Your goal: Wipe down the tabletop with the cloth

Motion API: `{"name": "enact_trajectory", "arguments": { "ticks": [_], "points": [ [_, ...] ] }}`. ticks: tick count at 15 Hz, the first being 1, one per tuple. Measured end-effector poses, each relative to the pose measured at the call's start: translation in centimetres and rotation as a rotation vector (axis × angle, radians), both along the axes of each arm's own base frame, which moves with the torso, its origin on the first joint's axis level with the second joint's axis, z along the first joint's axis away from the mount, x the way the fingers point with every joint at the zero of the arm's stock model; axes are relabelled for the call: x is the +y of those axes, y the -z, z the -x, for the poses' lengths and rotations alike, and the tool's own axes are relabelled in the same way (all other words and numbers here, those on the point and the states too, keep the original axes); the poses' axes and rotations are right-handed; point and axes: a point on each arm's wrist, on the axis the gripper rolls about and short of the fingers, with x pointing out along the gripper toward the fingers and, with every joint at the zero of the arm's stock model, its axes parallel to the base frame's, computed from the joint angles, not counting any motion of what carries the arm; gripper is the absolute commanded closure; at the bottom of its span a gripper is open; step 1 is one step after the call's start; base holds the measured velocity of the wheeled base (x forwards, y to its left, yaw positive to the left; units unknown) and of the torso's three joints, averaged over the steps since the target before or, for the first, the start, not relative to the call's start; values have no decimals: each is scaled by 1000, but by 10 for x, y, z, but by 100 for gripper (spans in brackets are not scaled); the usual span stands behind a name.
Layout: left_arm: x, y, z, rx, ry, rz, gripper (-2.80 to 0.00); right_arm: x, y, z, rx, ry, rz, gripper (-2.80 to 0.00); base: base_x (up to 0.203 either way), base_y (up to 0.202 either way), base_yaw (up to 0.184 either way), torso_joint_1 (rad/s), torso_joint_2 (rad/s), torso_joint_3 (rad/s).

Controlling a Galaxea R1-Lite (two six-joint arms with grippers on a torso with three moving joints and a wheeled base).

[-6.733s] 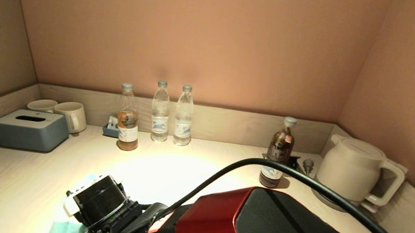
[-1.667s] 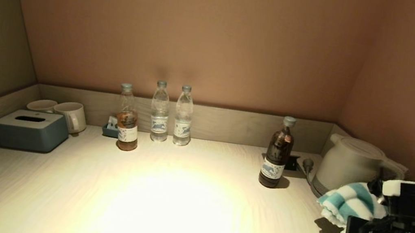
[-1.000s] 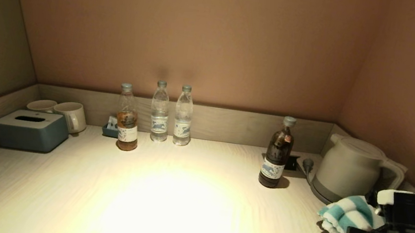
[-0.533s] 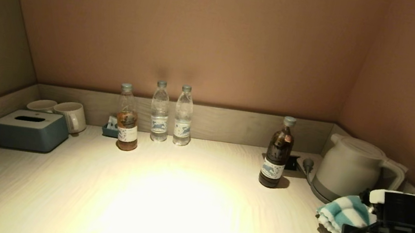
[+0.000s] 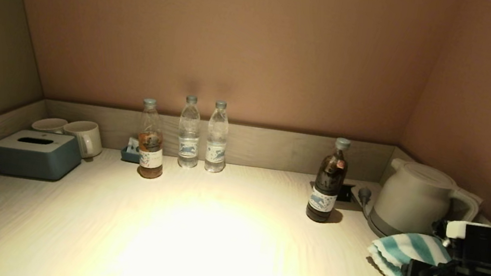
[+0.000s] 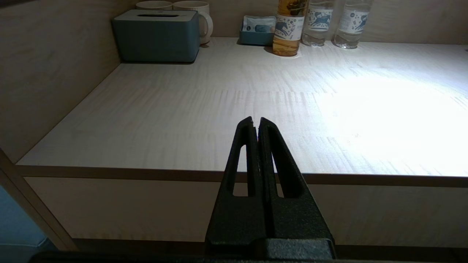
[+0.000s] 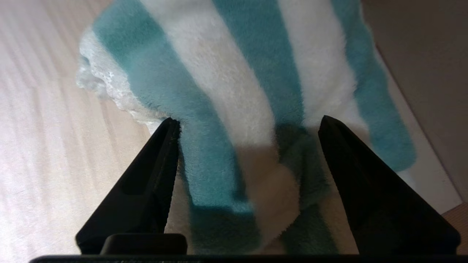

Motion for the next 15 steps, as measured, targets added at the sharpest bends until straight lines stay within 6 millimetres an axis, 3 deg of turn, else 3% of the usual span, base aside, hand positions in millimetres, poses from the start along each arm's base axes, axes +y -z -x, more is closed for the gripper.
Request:
{"name": "enact_trajectory", "arguments": {
  "ticks": [15],
  "points": [
    [0,0,0,0,0,0,0,10,-45,59,-181,-125,92,-280,0,0,0,0,0,0]
  ]
}}
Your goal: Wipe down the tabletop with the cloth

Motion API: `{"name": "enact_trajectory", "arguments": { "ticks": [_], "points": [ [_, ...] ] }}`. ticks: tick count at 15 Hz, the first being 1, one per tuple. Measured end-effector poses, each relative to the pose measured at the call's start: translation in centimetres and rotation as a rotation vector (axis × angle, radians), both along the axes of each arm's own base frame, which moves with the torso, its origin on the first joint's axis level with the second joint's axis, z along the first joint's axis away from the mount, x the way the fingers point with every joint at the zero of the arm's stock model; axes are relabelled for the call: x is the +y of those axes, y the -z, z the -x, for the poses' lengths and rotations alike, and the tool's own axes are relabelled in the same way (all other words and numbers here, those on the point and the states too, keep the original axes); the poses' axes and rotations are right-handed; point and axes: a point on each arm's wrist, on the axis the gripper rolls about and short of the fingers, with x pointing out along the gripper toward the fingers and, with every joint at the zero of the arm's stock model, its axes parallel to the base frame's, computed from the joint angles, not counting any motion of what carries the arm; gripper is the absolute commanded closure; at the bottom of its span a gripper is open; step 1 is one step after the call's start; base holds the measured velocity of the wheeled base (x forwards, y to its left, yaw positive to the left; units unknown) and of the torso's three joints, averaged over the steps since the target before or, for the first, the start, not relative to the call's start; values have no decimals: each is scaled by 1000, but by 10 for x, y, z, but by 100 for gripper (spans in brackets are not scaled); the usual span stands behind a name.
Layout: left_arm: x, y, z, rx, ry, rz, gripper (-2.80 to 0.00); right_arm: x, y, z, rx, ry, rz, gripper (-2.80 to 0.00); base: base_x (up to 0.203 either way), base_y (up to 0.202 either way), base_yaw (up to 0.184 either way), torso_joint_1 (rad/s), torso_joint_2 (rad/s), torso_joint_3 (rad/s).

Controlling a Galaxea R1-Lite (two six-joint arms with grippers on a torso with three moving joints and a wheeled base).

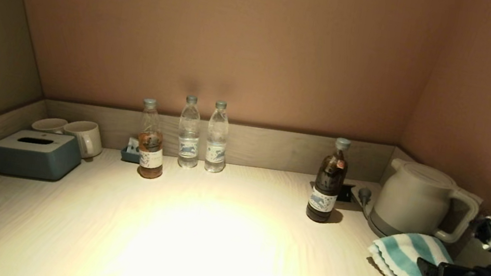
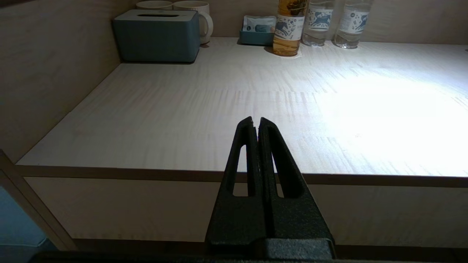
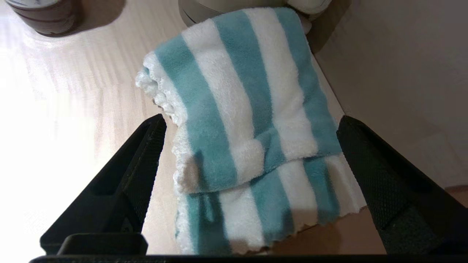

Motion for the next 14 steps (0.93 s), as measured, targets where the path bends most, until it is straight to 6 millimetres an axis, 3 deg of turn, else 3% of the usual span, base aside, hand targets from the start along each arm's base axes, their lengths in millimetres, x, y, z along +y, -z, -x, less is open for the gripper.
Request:
{"name": "enact_trajectory", "arguments": {
  "ticks": [6,9,14],
  "points": [
    [0,0,0,1,0,0,0,8,-28,39,-186,-156,27,-280,0,0,0,0,0,0],
    [0,0,0,0,0,0,0,10,-41,43,-254,-222,16,-280,0,0,0,0,0,0],
    [0,0,0,0,0,0,0,11,-79,37,-374,-280,16,-280,0,0,0,0,0,0]
  ]
}}
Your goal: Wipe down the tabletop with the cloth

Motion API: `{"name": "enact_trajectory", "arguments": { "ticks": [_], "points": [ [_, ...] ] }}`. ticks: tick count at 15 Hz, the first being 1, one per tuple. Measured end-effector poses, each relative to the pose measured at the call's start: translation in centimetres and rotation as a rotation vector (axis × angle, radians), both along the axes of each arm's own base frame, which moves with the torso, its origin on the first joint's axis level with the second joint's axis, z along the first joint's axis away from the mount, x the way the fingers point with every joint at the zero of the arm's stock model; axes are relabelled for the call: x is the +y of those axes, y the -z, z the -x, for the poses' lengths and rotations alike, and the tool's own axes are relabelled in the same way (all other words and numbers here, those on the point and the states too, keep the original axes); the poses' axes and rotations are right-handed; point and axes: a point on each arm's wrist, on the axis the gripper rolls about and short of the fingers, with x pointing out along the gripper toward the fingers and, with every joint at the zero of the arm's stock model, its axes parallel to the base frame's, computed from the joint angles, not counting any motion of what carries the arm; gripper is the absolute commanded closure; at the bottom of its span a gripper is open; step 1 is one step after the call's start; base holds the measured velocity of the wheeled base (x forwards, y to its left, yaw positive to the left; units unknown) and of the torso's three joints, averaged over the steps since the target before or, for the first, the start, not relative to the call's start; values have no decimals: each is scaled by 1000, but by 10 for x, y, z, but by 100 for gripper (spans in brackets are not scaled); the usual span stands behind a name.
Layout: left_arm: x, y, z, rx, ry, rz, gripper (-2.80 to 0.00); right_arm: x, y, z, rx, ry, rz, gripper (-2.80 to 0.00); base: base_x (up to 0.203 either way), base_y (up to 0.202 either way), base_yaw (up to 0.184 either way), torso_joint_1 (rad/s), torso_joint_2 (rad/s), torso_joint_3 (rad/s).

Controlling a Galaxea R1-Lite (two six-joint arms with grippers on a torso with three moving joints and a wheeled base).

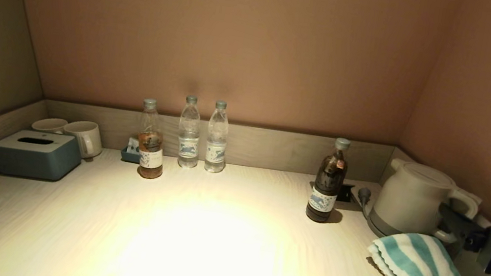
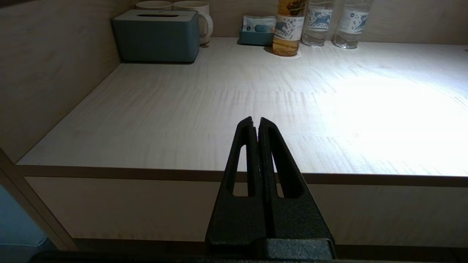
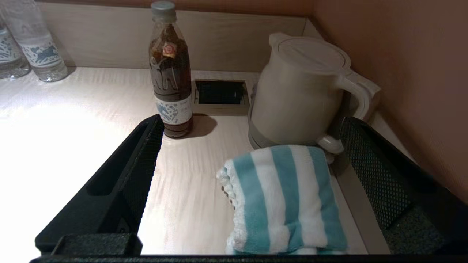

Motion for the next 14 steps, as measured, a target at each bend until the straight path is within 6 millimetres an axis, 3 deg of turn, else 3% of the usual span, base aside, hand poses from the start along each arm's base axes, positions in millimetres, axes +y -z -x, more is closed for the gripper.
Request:
{"name": "enact_trajectory", "arguments": {
  "ticks": [2,3,14],
  "points": [
    [0,0,0,0,-1,-1,0,1,-7,0,-13,-23,-4,-280,0,0,0,0,0,0],
    [0,0,0,0,0,0,0,1,-9,0,-19,-35,-6,0,0,0,0,0,0,0],
    [0,0,0,0,0,0,0,4,-4,2,2,-151,-44,0,0,0,0,0,0,0]
  ]
}}
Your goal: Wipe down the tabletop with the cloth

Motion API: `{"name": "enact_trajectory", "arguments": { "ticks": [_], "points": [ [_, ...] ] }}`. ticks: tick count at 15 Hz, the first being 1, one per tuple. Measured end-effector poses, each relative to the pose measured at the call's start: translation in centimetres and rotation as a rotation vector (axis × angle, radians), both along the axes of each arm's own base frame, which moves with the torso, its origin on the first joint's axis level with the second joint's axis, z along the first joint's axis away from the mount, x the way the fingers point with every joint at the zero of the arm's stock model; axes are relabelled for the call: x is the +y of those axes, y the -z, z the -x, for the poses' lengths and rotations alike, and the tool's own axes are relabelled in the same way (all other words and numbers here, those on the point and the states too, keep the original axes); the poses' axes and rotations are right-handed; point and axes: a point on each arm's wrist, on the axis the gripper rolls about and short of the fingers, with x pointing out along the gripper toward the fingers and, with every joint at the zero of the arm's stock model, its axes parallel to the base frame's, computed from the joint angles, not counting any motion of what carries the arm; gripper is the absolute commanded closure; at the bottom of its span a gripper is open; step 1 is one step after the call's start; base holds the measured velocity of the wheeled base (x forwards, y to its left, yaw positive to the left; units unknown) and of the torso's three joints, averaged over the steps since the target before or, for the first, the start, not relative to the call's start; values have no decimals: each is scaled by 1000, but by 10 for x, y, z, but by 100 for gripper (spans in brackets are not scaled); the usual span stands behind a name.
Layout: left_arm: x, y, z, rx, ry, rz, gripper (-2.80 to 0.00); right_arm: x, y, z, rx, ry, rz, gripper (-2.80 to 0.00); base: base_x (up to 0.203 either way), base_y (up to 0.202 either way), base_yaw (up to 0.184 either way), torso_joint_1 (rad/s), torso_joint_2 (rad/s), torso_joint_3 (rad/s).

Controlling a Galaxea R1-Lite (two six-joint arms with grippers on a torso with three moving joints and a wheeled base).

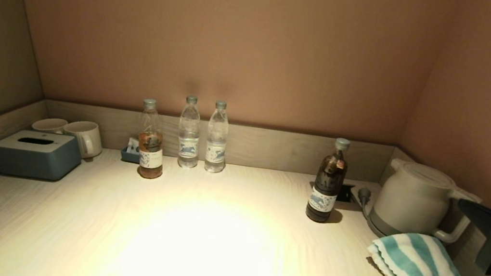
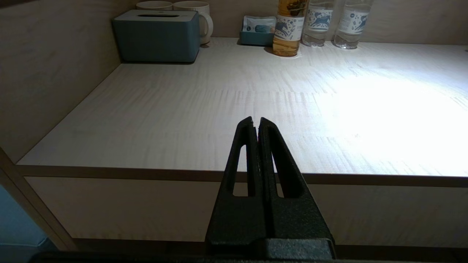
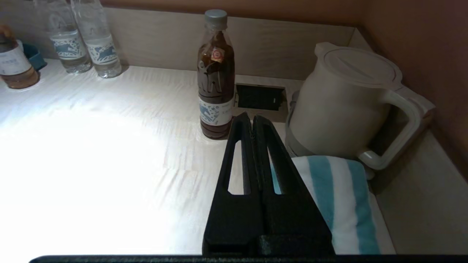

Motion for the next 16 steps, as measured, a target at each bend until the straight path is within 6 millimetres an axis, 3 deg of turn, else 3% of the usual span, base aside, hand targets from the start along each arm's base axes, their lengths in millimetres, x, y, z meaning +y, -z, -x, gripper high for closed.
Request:
{"name": "enact_trajectory", "arguments": {
  "ticks": [8,16],
  "points": [
    [0,0,0,0,0,0,0,1,8,10,13,4,-29,0,0,0,0,0,0,0],
    [0,0,0,0,0,0,0,11,4,48,-32,-55,-22,0,0,0,0,0,0,0]
  ]
}}
